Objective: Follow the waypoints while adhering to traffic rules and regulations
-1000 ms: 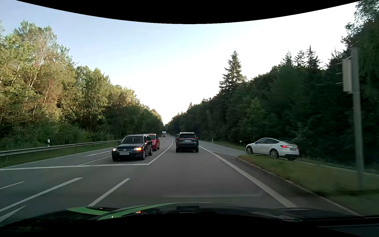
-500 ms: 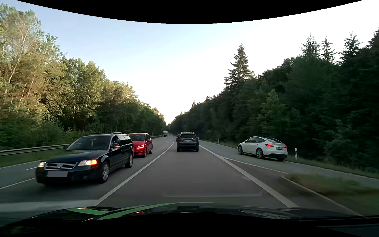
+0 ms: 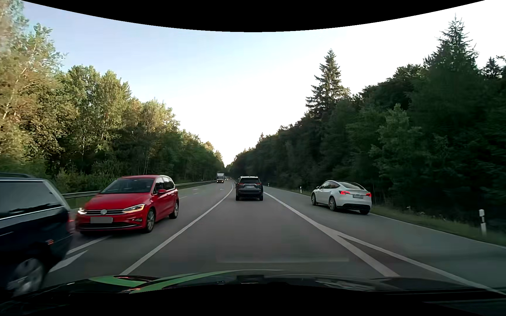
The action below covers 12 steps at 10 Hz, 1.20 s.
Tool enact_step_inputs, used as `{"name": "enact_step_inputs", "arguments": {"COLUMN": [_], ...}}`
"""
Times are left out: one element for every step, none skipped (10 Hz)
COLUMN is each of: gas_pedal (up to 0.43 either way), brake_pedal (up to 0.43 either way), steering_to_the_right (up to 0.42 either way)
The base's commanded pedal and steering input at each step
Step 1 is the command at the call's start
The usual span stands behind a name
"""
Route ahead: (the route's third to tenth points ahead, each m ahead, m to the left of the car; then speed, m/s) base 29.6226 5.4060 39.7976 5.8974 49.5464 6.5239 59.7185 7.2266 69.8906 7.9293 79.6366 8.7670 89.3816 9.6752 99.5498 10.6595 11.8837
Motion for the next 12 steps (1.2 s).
{"name": "enact_step_inputs", "arguments": {"gas_pedal": [0.157, 0.157, 0.157, 0.157, 0.15, 0.15, 0.13, 0.13, 0.13, 0.13, 0.13, 0.13], "brake_pedal": [0.0, 0.0, 0.0, 0.0, 0.0, 0.0, 0.0, 0.0, 0.0, 0.0, 0.0, 0.0], "steering_to_the_right": [-0.008, -0.008, -0.008, -0.008, -0.009, -0.01, -0.01, -0.01, -0.01, -0.01, -0.01, -0.009]}}
